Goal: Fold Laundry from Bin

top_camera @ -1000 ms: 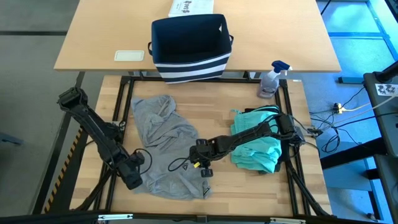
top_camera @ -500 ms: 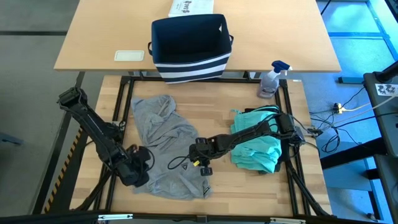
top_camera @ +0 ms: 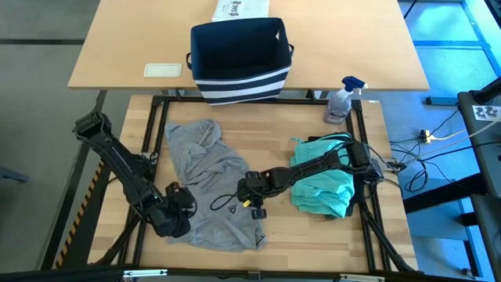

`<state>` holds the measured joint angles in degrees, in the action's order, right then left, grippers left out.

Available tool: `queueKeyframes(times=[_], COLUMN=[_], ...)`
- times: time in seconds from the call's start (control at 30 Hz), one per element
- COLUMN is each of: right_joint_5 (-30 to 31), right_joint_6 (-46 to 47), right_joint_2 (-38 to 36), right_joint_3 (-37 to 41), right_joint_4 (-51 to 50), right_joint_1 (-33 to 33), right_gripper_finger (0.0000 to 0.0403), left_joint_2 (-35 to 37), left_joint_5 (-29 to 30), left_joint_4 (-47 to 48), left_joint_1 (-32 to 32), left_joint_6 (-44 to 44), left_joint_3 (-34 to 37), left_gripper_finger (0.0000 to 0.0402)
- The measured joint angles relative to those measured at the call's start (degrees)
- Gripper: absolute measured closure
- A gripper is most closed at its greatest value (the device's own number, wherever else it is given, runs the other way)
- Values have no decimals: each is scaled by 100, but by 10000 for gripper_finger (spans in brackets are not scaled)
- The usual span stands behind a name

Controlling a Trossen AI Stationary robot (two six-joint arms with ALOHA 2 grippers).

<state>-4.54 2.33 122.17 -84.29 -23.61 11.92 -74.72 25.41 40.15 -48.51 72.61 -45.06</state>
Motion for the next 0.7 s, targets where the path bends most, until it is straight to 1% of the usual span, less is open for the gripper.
queueKeyframes(times=[0.23,0.33,0.43,0.5,0.57,0.7], right_joint_5=[-9,-11,-14,-15,-17,-17], right_joint_6=[-2,-2,18,24,24,28], right_joint_2=[0,0,0,0,0,0], right_joint_3=[0,-2,-2,-2,-2,-2], right_joint_4=[-3,-9,-9,-26,-49,-47], right_joint_1=[2,2,2,2,4,4], right_gripper_finger=[337,337,337,337,337,337], left_joint_2=[-351,-393,-408,-408,-454,-811], left_joint_5=[4,7,86,268,402,351], left_joint_4=[-391,-963,-1527,-1715,-1735,-1797], left_joint_1=[0,0,-26,-67,-106,-173], left_joint_6=[-206,-471,-883,-1054,-1054,-980], left_joint_3=[0,4,4,4,4,4], left_gripper_finger=[239,222,218,220,221,222])
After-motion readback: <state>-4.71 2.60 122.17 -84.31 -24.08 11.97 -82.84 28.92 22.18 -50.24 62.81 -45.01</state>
